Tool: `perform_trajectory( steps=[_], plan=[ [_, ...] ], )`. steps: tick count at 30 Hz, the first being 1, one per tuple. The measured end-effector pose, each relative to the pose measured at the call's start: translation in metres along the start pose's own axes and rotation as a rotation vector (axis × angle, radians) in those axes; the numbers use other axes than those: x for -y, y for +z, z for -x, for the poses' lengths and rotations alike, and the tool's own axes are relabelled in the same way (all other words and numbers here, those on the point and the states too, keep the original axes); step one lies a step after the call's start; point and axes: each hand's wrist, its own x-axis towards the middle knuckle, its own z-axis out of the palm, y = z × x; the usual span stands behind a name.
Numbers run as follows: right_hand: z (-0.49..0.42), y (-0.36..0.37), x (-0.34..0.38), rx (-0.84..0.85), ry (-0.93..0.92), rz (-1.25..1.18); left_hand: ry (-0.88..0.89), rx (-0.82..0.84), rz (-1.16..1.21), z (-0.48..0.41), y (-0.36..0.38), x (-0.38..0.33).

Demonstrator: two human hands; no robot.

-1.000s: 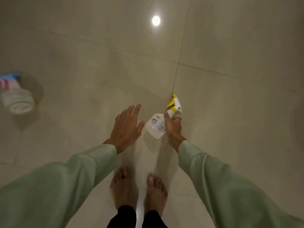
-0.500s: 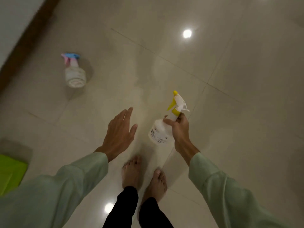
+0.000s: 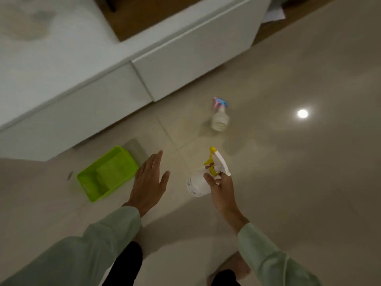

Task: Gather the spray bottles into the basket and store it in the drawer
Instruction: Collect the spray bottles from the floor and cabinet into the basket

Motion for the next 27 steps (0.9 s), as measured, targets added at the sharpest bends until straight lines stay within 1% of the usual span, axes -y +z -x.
perform_trajectory(
  steps=[4,7,12,16,19,22,27],
  plan=[
    [-0.003,0.115,0.014,0.075,-0.078,0.133,-0.108,0.005,0.019,0.001,-0.035,0.103],
    [-0.001,0.203,0.023,0.057,-0.106,0.181,-0.183,0.019,0.075,0.007,-0.058,0.174],
    [-0.01,0.313,0.025,0.046,-0.18,0.258,-0.248,0.033,0.108,0.001,-0.084,0.256],
    [-0.028,0.373,0.007,0.075,-0.228,0.345,-0.268,0.045,0.116,-0.019,-0.086,0.301],
    [-0.045,0.404,-0.018,0.12,-0.259,0.422,-0.275,0.043,0.125,-0.036,-0.078,0.327],
    [-0.065,0.427,-0.044,0.168,-0.323,0.529,-0.283,0.018,0.135,-0.053,-0.065,0.348],
    [-0.094,0.448,-0.082,0.175,-0.304,0.614,-0.299,-0.031,0.194,-0.082,-0.042,0.366]
  ],
)
